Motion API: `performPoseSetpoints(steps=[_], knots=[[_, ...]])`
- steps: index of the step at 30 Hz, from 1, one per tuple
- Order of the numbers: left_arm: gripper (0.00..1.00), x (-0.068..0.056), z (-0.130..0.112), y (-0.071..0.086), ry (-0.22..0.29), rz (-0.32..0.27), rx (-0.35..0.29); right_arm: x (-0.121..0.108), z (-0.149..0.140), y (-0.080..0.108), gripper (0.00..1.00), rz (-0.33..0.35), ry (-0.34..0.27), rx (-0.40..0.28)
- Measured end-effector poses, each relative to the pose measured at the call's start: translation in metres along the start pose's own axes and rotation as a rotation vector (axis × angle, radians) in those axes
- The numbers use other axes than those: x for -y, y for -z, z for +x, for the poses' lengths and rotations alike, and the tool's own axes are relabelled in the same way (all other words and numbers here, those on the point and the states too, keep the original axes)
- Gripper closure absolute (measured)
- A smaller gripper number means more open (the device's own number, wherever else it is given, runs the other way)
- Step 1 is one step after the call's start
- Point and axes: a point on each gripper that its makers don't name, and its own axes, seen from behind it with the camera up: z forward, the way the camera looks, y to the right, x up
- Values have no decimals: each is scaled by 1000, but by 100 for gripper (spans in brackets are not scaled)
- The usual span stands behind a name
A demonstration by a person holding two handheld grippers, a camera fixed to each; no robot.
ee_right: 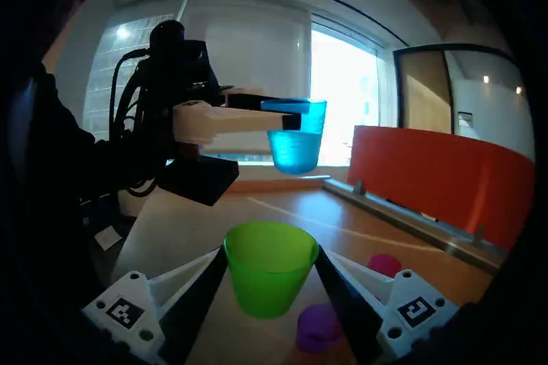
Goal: Pour water
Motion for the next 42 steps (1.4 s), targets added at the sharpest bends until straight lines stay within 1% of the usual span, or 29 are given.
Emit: performPoseSetpoints(steps=[15,31,42], knots=[[13,-1,6,3,-38,6,-10,7,-2,-4,6,19,11,8],[13,-10,10,6,-152,-3,-28,12,-9,-3,6,32,11,22],[13,-16,13,7,-212,-8,-33,13,-10,-3,6,35,11,23]])
